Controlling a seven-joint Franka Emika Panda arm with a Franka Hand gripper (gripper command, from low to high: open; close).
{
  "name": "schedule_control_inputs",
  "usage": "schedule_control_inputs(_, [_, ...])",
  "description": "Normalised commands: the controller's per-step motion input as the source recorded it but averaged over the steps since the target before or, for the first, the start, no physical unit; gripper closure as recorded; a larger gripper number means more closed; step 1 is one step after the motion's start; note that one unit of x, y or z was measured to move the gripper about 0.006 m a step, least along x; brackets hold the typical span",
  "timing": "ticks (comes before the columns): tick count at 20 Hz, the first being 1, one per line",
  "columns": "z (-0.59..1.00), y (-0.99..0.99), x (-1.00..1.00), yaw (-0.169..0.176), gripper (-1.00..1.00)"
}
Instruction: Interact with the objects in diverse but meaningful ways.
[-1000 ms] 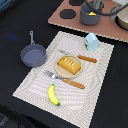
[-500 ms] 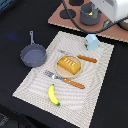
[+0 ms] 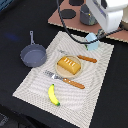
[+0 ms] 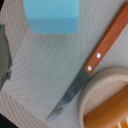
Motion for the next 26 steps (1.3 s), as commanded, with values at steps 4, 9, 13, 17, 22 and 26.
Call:
schedule_control_inputs(4, [-0.32, 0.24, 0.00, -0.006, -1.00])
schedule_control_inputs(9, [-0.35, 0.26, 0.00, -0.001, -1.00])
schedule_control_inputs(13, [-0.34, 0.26, 0.00, 0.000, -1.00])
schedule_control_inputs(17, [-0.33, 0.22, 0.00, 0.000, -1.00])
schedule_control_inputs(22, [-0.30, 0.17, 0.00, 0.000, 1.00])
schedule_control_inputs(26, [-0.09, 0.11, 0.04, 0.000, 1.00])
